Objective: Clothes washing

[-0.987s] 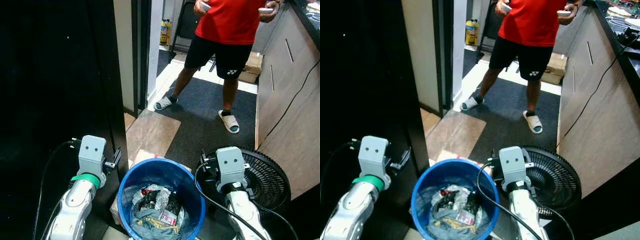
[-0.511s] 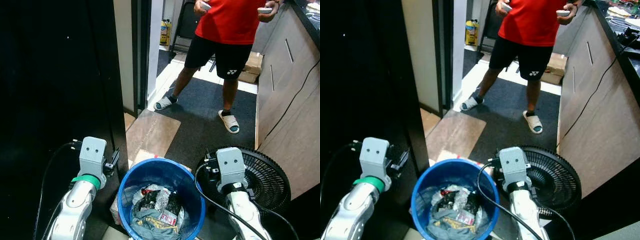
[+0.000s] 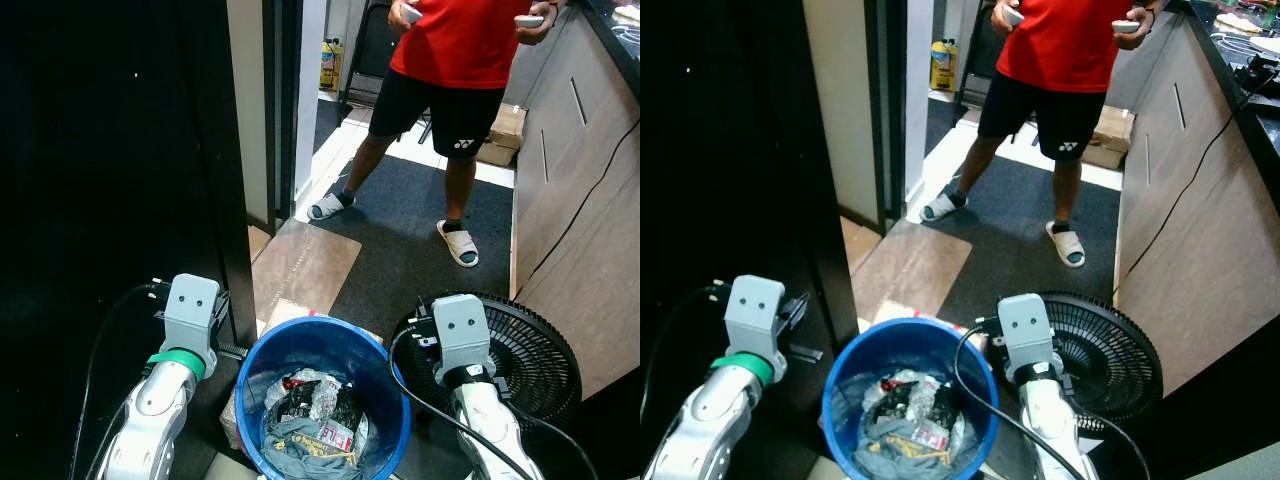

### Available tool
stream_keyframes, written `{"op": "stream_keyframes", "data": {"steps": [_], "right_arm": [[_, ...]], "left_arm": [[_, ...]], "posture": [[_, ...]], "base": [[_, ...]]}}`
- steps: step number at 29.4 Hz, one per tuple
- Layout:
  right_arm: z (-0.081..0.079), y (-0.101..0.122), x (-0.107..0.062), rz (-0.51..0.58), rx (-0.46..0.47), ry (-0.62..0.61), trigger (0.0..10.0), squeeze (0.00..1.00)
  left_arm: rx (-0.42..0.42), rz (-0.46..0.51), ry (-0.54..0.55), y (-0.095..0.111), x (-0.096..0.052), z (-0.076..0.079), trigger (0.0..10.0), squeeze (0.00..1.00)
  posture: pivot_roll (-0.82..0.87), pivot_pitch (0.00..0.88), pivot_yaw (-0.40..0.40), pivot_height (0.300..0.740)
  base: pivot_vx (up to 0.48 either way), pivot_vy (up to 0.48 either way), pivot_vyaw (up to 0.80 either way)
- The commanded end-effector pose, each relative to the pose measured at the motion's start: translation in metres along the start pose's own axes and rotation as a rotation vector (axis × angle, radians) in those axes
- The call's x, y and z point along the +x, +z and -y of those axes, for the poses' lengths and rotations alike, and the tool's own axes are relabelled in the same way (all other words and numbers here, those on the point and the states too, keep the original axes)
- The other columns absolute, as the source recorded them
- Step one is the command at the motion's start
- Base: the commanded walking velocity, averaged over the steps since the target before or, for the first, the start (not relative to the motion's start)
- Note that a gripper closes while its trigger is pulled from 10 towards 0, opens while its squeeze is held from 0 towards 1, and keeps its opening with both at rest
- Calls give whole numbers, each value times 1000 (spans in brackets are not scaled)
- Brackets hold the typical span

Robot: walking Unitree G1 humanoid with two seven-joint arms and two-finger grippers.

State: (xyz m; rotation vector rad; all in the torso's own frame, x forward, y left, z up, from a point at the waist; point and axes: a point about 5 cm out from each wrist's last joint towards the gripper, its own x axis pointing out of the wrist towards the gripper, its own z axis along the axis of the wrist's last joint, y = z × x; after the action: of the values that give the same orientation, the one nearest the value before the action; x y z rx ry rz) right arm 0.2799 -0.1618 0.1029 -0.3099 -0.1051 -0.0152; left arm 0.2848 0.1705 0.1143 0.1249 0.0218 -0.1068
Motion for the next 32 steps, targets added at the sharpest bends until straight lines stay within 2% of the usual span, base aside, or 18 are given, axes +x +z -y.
{"op": "stream_keyframes", "data": {"steps": [1, 2, 3, 6, 7, 8, 9, 10, 12, 13, 14, 19, 20, 22, 32], "right_arm": [[0, -5, -2, -25, 1, -1, 10000, 0], [0, -5, -2, -25, 1, -1, 10000, 0], [0, -5, -2, -25, 1, -1, 10000, 0], [0, -6, -2, -25, 1, 0, 10000, 0], [0, -5, -2, -25, 9, 6, 10000, 416], [-1, -5, -3, -23, 23, 15, 10000, 1000], [-1, -5, -3, -23, 23, 15, 10000, 1000], [-2, -5, -3, -21, 38, 25, 10000, 1000], [-2, -5, -3, -21, 38, 25, 10000, 1000], [-2, -5, -3, -20, 40, 27, 10000, 1000], [-2, -5, -3, -20, 40, 27, 10000, 1000], [-3, -4, -3, -19, 46, 31, 10000, 1000], [-3, -4, -3, -18, 47, 33, 10000, 1000], [-3, -4, -4, -18, 49, 34, 10000, 1000], [-3, -4, -4, -18, 52, 36, 10000, 1000]], "left_arm": [[-3, -8, -6, -3, -2, 3, 0, 0], [-3, -8, -6, -3, -2, 3, 0, 0], [-2, -11, -1, -4, -2, 2, 10000, 0], [-1, -14, 3, -4, -2, 2, 10000, 0], [-4, -16, 2, -4, -2, 2, 10000, 0], [-6, -16, 0, -5, -2, 2, 10000, 20], [-6, -16, 0, -5, -2, 2, 10000, 20], [-9, -17, -3, -5, -2, 2, 10000, 569], [-9, -17, -3, -5, -2, 2, 10000, 569], [-9, -17, -2, -5, -2, 2, 10000, 616], [-9, -17, -2, -5, -2, 2, 10000, 616], [-7, -17, 1, -5, -2, 2, 10000, 561], [-6, -18, 2, -5, -2, 1, 10000, 455], [-4, -19, 2, -5, -2, 2, 10000, 431], [-2, -22, 2, -5, -2, 2, 10000, 427]], "posture": [[75, 11, -6, 740], [75, 11, -6, 740], [75, 11, -6, 740], [75, 11, -6, 740], [77, 12, -7, 740], [77, 12, -7, 740], [77, 12, -7, 740], [78, 12, -7, 740], [78, 12, -7, 740], [78, 12, -7, 740], [78, 12, -7, 740], [78, 12, -6, 740], [77, 12, -5, 740], [77, 13, -4, 740], [76, 14, -5, 740]], "base": [[0, 0, 0], [0, 0, 0], [0, 0, 0], [0, 0, 0], [0, 0, 0], [0, 0, 0], [0, 0, 0], [0, 0, 0], [0, 0, 0], [0, 0, 0], [0, 0, 0], [0, 0, 0], [0, 0, 0], [0, 0, 0], [0, 0, 0]]}}
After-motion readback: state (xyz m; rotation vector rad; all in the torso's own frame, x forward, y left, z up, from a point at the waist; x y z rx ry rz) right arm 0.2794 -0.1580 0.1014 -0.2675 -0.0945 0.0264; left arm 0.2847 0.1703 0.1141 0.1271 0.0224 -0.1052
